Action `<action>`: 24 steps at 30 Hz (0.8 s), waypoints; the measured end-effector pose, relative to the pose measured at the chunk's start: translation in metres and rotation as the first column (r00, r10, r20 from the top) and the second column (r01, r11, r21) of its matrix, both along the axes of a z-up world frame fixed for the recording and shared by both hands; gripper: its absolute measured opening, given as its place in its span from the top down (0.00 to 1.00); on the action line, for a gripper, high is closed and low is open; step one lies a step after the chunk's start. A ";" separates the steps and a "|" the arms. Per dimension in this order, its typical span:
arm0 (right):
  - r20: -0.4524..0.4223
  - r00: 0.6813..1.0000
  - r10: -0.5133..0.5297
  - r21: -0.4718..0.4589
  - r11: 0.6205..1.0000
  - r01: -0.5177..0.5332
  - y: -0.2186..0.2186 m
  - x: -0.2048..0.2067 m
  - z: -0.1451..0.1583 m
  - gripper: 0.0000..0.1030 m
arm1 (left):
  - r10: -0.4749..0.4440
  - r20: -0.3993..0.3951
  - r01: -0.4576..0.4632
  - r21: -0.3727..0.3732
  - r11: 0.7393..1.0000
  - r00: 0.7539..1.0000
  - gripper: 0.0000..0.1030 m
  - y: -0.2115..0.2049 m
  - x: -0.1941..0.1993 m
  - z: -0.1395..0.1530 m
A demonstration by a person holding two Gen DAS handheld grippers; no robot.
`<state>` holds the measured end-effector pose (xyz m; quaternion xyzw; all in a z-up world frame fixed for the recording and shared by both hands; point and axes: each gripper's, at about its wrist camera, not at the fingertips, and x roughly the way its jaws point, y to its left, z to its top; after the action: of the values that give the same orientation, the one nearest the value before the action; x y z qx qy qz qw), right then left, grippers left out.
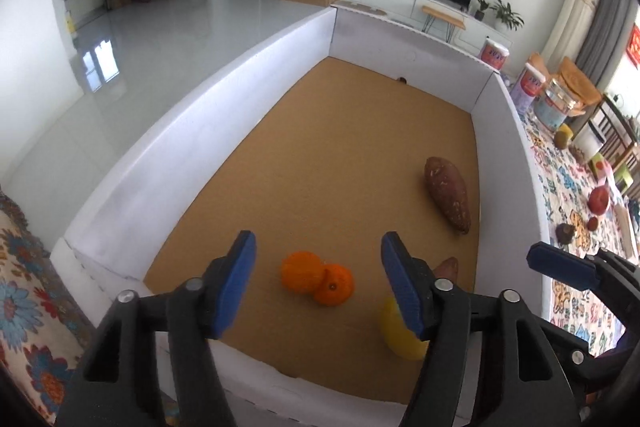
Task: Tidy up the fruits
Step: 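Move both open tools back over the table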
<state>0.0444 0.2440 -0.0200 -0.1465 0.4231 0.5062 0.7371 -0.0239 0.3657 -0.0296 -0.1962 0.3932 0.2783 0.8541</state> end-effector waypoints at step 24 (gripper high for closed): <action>0.212 0.594 -0.776 -0.026 0.604 0.797 -0.407 0.105 -0.069 0.10 | -0.549 0.067 0.552 -0.067 0.831 0.833 0.19 -0.280 0.119 -0.024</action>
<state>0.1497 -0.1635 -0.0891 -0.0328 0.4053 0.0876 0.9094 0.0949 0.0853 -0.0540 -0.1167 0.4251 -0.0004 0.8976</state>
